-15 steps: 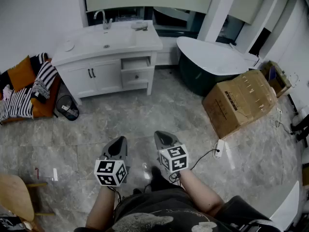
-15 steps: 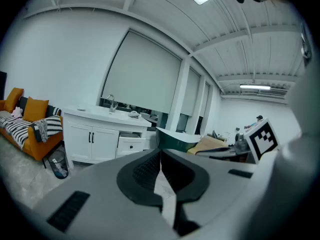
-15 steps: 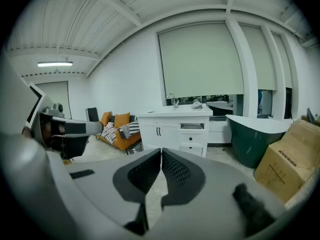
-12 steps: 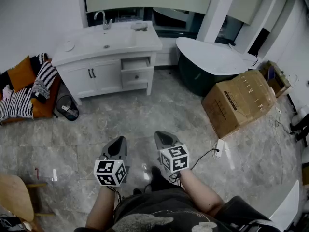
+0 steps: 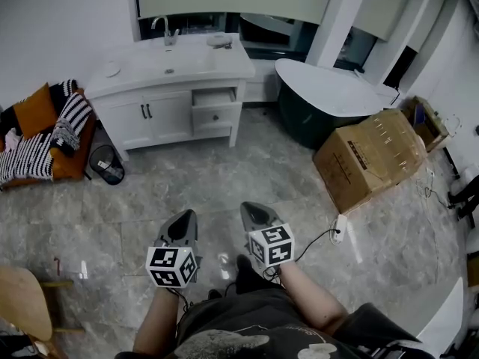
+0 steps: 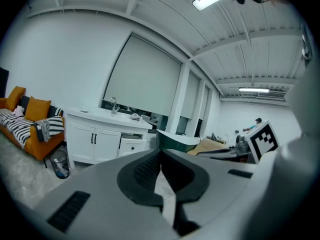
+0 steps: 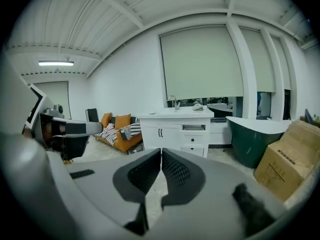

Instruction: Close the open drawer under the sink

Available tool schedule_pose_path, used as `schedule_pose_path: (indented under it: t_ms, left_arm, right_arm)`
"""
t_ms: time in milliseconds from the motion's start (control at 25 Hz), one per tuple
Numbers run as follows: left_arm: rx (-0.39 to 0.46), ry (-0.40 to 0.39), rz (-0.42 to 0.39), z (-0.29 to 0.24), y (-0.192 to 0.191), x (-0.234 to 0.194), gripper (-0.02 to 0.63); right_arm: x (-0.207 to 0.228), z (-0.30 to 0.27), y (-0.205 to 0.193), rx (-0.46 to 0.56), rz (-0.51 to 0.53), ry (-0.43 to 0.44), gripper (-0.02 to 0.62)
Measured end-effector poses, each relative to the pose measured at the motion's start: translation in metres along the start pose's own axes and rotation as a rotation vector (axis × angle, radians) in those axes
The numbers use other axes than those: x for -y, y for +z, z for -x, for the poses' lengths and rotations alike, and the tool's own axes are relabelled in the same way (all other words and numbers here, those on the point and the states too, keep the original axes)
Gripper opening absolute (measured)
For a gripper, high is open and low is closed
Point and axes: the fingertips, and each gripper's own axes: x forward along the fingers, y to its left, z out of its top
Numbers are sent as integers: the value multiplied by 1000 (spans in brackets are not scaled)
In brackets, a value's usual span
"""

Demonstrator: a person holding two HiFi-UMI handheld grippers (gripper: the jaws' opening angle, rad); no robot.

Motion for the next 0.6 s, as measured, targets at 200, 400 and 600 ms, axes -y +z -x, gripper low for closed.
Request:
schedule_pose_path:
  t_ms: [200,400,600]
  left_arm:
    - [22,3,27,6,0,-11,17]
    - [3,20,49,-12,-4,-24,17]
    - [-26,54,18,-58,5,-39,17]
  right_arm:
    - [-2,-1,-2,35,-71,-5,29]
    - [17,-18,0,66,-79,-1,29]
    - [57,-68,9,51,-85,-3,31]
